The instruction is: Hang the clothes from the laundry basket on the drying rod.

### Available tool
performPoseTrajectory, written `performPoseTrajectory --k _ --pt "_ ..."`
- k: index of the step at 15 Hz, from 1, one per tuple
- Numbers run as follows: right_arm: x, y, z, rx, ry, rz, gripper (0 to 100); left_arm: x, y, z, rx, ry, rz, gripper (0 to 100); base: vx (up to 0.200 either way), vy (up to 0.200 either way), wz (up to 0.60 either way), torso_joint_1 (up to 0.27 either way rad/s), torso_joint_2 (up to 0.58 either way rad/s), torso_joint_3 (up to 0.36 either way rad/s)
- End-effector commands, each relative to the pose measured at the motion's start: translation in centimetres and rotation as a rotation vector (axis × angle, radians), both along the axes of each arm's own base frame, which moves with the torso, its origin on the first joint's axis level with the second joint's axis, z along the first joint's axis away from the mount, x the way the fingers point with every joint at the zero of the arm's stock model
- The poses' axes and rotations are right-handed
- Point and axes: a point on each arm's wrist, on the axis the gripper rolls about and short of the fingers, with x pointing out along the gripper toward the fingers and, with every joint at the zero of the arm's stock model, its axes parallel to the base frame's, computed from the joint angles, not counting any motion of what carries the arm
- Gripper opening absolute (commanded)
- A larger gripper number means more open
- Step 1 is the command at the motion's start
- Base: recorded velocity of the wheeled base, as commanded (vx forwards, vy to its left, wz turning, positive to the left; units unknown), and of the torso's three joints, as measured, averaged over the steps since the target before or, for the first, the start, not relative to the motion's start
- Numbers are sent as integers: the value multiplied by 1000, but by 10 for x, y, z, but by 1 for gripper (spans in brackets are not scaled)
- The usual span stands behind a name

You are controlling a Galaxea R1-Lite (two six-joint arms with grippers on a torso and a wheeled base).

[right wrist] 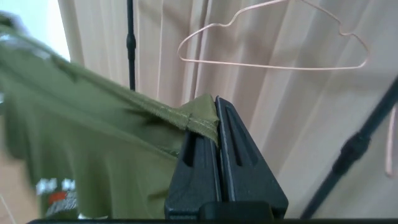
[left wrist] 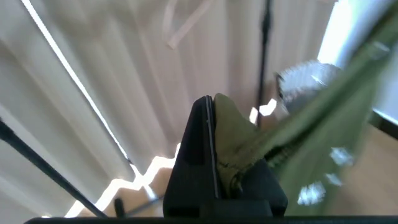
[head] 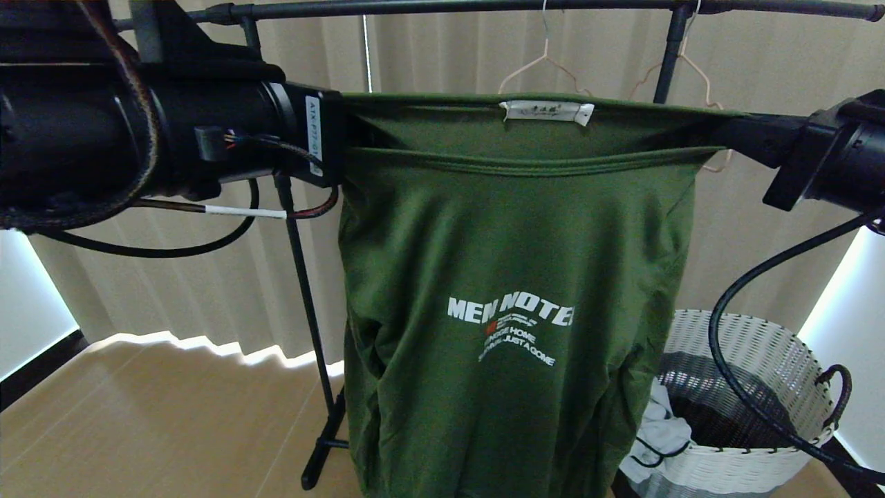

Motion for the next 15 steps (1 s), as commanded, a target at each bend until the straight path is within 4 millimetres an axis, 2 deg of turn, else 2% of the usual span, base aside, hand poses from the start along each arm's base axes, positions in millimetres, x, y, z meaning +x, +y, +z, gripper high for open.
performPoseTrajectory --k 1,3,5,7,8,10,15 --pt "-29 -10 3 0 0 0 0 40 -12 -21 22 24 76 0 0 0 0 0 0 0" --pt "-36 -12 -5 -8 21 2 0 49 -16 -23 16 22 92 0 0 0 0 0 0 0" --pt "-33 -12 -1 -5 12 0 0 46 -15 -23 23 26 89 0 0 0 0 0 0 0" --pt "-25 -11 2 -5 10 -15 0 41 -13 -18 22 14 85 0 0 0 0 0 0 0" --pt "-11 -15 6 -1 7 -69 0 31 -6 -12 40 15 82 0 0 0 0 0 0 0" --pt "-3 -15 2 -5 23 -84 0 20 0 -6 51 23 67 0 0 0 0 0 0 0" --pt "-4 -13 -1 -8 34 -75 0 7 -12 -5 47 15 9 0 0 0 0 0 0 0"
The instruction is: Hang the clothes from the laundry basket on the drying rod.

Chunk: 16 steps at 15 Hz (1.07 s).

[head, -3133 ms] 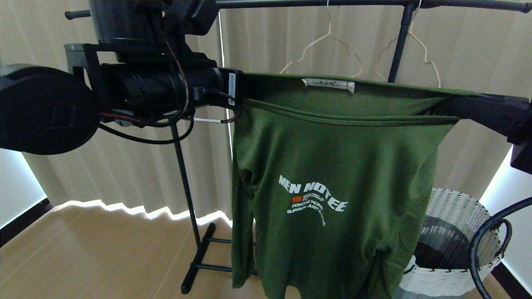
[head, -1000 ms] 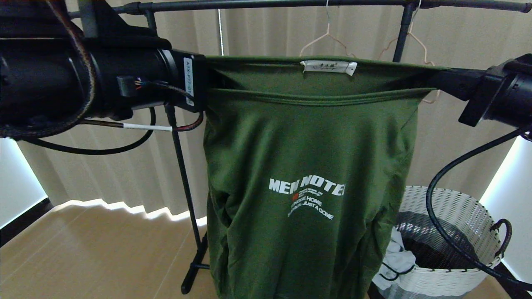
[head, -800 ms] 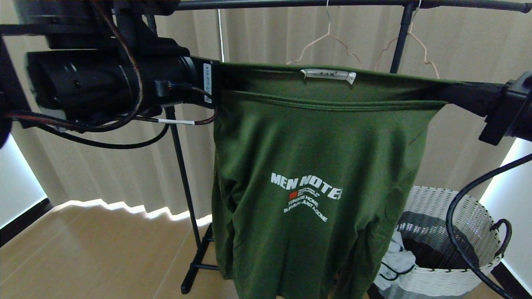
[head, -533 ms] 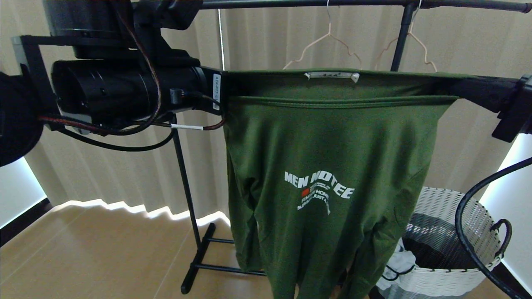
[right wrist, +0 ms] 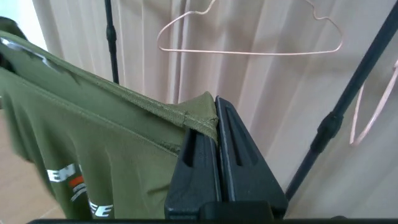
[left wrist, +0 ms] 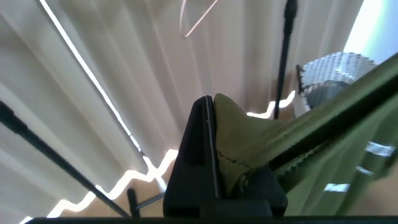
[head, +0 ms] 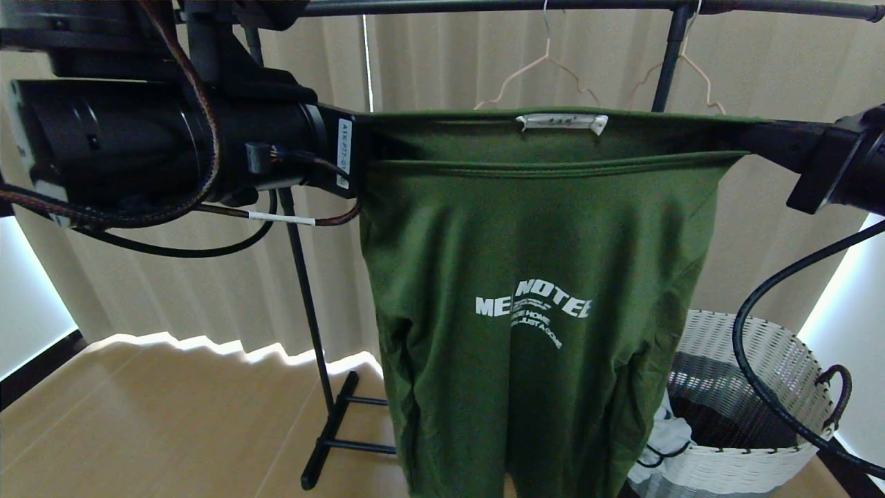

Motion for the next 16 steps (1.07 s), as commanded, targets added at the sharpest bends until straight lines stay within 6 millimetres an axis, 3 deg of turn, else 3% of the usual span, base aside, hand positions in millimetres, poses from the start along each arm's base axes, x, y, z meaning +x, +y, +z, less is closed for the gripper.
performPoseTrajectory --k 1,4,13,14,16 --pt "0 2 -3 -4 11 12 0 -7 -5 4 -13 -15 -31 0 0 0 0 0 0 0" --pt "-2 13 -16 -17 52 62 0 -12 -12 -4 4 9 -60 0 0 0 0 0 0 0" --pt "-5 13 -13 -13 40 64 0 -16 -7 -2 -2 1 -54 0 0 0 0 0 0 0" --pt "-5 13 -14 -15 46 64 100 -16 -7 -3 -3 7 -53 0 0 0 0 0 0 0" --pt "-3 13 -17 -19 56 65 100 -17 -5 -6 4 15 -47 0 0 0 0 0 0 0"
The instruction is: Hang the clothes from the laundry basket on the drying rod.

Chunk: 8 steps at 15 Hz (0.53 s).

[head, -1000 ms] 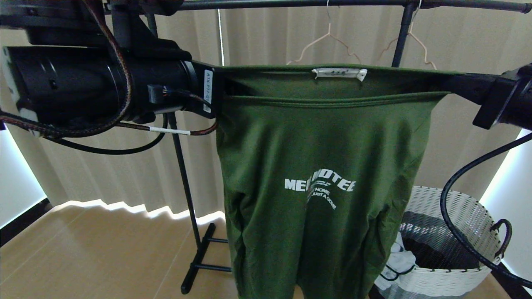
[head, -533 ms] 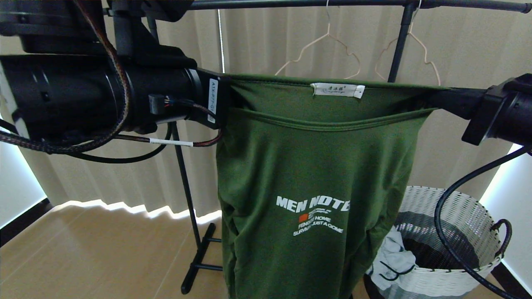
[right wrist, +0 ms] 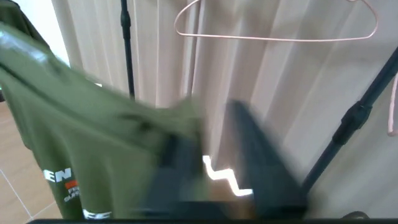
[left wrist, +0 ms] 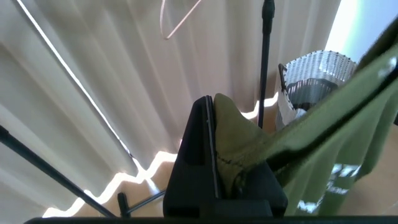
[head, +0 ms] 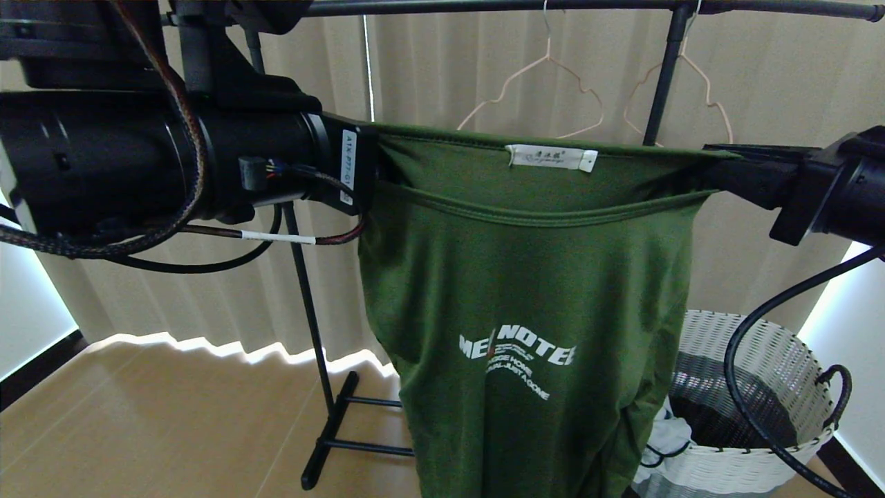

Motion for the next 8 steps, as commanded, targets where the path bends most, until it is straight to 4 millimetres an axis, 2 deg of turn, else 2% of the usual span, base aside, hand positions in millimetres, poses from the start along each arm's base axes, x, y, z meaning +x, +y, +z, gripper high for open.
performPoseTrajectory --k 1,4,6,8 --pt "2 1 -2 -3 7 3 100 -2 4 -1 2 1 9 0 0 0 0 0 0 0" --pt "-2 -1 -2 4 6 6 100 4 13 -2 9 0 46 0 0 0 0 0 0 0" --pt "-11 -2 6 62 -3 23 100 7 16 -10 21 18 65 0 0 0 0 0 0 0" --pt "-25 -3 13 126 2 111 100 14 22 -14 11 0 98 0 0 0 0 0 0 0"
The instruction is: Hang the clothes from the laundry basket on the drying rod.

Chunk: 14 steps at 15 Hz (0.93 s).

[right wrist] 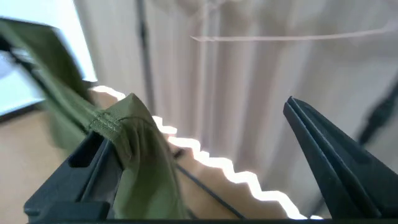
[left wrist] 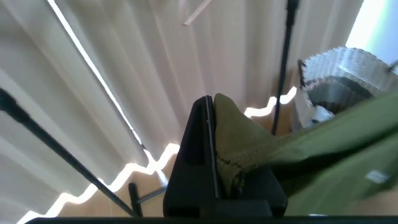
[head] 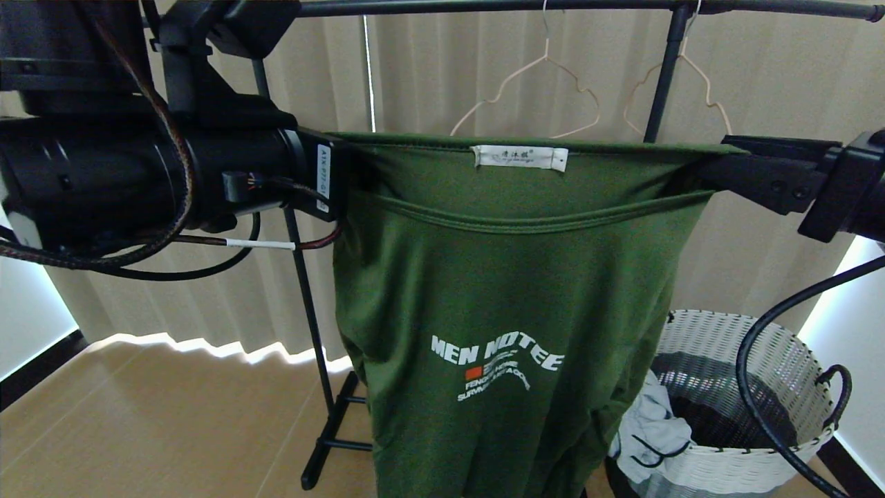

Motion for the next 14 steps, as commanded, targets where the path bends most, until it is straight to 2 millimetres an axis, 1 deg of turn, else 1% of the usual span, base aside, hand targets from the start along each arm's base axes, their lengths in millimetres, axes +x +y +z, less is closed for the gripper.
performPoseTrajectory --k 1,3,5,6,7,10,14 --pt "-17 -3 7 30 -25 71 100 8 9 -3 5 -2 44 0 0 0 0 0 0 0" --pt "-20 -3 5 27 -23 91 100 11 13 -3 10 -5 63 0 0 0 0 0 0 0" --pt "-20 -3 5 26 -22 92 100 15 22 -3 24 -10 118 0 0 0 0 0 0 0" --pt "-20 -3 5 27 -23 92 100 15 22 -3 24 -12 119 0 0 0 0 0 0 0" --pt "-20 -3 6 28 -27 97 100 19 29 -8 57 -7 168 0 0 0 0 0 0 0" --pt "-20 -3 6 27 -27 91 100 21 35 -13 69 5 189 0 0 0 0 0 0 0" --pt "-20 -7 4 -21 -50 62 100 14 41 -11 67 0 197 0 0 0 0 0 0 0"
